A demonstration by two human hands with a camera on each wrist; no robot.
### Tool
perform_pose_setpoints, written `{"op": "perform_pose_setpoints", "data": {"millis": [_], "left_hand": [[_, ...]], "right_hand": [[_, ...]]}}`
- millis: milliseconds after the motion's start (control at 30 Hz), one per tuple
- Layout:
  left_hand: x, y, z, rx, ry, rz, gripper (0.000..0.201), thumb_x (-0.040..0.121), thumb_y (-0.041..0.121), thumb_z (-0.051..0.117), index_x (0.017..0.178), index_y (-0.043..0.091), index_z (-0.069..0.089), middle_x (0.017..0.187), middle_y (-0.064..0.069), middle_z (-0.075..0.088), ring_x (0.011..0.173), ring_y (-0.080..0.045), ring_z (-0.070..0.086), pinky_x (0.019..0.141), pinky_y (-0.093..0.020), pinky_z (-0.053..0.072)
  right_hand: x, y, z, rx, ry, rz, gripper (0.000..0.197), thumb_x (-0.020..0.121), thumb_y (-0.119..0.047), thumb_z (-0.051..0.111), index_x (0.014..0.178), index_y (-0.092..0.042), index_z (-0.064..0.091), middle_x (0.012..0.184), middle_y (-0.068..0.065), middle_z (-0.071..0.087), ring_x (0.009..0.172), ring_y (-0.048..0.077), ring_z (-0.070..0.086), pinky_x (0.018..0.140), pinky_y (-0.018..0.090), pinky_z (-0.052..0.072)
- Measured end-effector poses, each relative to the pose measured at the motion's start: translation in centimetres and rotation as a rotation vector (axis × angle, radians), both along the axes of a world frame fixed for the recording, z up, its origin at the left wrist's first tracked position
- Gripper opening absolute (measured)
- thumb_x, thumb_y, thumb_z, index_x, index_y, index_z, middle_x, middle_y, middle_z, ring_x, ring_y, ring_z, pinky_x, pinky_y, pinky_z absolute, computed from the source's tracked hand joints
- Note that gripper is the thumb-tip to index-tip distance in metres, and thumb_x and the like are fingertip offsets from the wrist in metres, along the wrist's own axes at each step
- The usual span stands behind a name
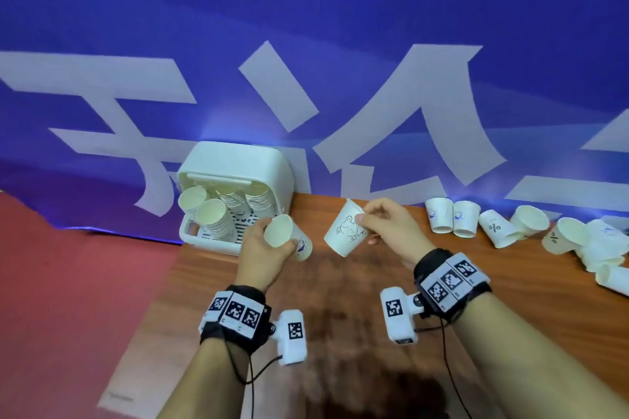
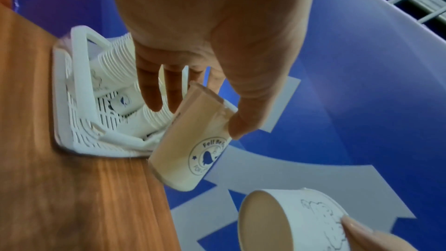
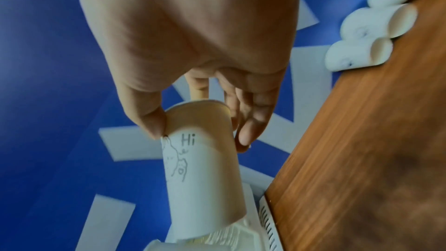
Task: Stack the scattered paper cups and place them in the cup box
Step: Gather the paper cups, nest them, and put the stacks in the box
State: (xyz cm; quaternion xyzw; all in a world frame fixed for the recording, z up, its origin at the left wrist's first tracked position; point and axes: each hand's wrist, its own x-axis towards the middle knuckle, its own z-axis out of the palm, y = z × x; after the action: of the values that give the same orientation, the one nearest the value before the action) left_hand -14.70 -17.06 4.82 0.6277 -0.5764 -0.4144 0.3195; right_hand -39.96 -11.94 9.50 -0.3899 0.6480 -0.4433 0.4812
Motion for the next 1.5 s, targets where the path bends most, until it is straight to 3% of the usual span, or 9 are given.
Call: {"op": "perform_pose_setpoints", "data": {"millis": [167,300,400,667,767,867,1067,1167,1500], "left_hand": [[5.5,-2.3,-0.9,-0.021,-0.034,0.038,0.077,0.053,0.045,0.079,0.123,0.023,0.056,0.118,-0.001,0.056,0.109,-0.017,0.055,0.098,-0.045,0.049],[8.2,-4.0,-1.5,-0.067,-0.088,0.036,0.074,0.056,0.036,0.084,0.121,0.018,0.056,0.116,-0.002,0.054,0.109,-0.019,0.053,0.098,-0.042,0.047],[9.3,-5.5,-2.4,-0.107,-0.148,0.014,0.073,0.063,0.024,0.087,0.126,0.014,0.054,0.12,-0.004,0.052,0.114,-0.019,0.049,0.099,-0.032,0.041],[9.3,-8.9,-4.8,-0.166,-0.248,-0.07,0.074,0.071,0.027,0.085,0.134,0.016,0.049,0.126,-0.006,0.048,0.117,-0.02,0.046,0.099,-0.021,0.031],[8.7,-10.2,-6.0,-0.171,-0.294,-0.107,0.07,0.072,0.029,0.083,0.132,0.016,0.049,0.124,-0.006,0.048,0.114,-0.023,0.049,0.098,-0.026,0.037],[7.9,-11.1,-7.3,-0.161,-0.347,-0.138,0.07,0.072,0.026,0.082,0.132,0.012,0.05,0.121,-0.007,0.05,0.112,-0.026,0.052,0.098,-0.033,0.041],[6.6,-12.3,-9.1,-0.149,-0.425,-0.195,0.066,0.071,0.016,0.08,0.13,0.009,0.051,0.124,-0.009,0.05,0.114,-0.028,0.051,0.098,-0.032,0.04],[6.3,-12.6,-9.8,-0.126,-0.458,-0.219,0.071,0.07,0.015,0.081,0.134,0.009,0.048,0.129,-0.011,0.047,0.118,-0.03,0.05,0.099,-0.04,0.043],[5.6,-13.1,-10.9,-0.012,-0.52,-0.243,0.077,0.073,0.018,0.08,0.14,0.01,0.043,0.136,-0.012,0.043,0.123,-0.032,0.046,0.103,-0.043,0.041]], "right_hand": [[5.4,-3.4,0.1,-0.009,0.177,0.112,0.046,0.08,-0.018,0.078,0.12,-0.028,0.057,0.111,0.001,0.06,0.099,0.017,0.065,0.08,0.032,0.058],[8.1,-5.6,-0.9,-0.029,0.305,0.181,0.068,0.077,-0.019,0.08,0.136,-0.031,0.048,0.113,-0.002,0.056,0.104,0.015,0.058,0.083,0.02,0.047],[9.0,-7.0,-2.4,-0.011,0.37,0.21,0.078,0.07,-0.029,0.082,0.139,-0.038,0.047,0.122,0.001,0.053,0.109,0.014,0.056,0.097,0.032,0.047],[9.8,-9.6,-4.3,0.014,0.477,0.232,0.066,0.065,-0.034,0.088,0.123,-0.031,0.055,0.119,-0.006,0.048,0.109,0.009,0.053,0.1,0.034,0.046],[10.0,-10.5,-4.7,-0.009,0.482,0.224,0.062,0.066,-0.037,0.088,0.117,-0.03,0.054,0.117,-0.01,0.049,0.11,0.008,0.052,0.098,0.034,0.047],[9.9,-11.0,-5.6,-0.035,0.489,0.215,0.07,0.067,-0.039,0.087,0.127,-0.033,0.051,0.12,-0.009,0.05,0.113,0.008,0.05,0.099,0.031,0.045],[9.3,-11.7,-7.2,-0.009,0.456,0.246,0.069,0.069,-0.037,0.086,0.128,-0.044,0.051,0.118,-0.008,0.047,0.112,0.011,0.052,0.102,0.037,0.046],[9.1,-12.1,-7.8,0.009,0.447,0.255,0.07,0.067,-0.039,0.087,0.127,-0.044,0.051,0.118,-0.011,0.047,0.112,0.01,0.053,0.102,0.038,0.046],[9.2,-12.0,-7.9,0.062,0.446,0.279,0.076,0.069,-0.023,0.084,0.135,-0.038,0.047,0.122,-0.005,0.044,0.111,0.012,0.053,0.103,0.035,0.045]]}}
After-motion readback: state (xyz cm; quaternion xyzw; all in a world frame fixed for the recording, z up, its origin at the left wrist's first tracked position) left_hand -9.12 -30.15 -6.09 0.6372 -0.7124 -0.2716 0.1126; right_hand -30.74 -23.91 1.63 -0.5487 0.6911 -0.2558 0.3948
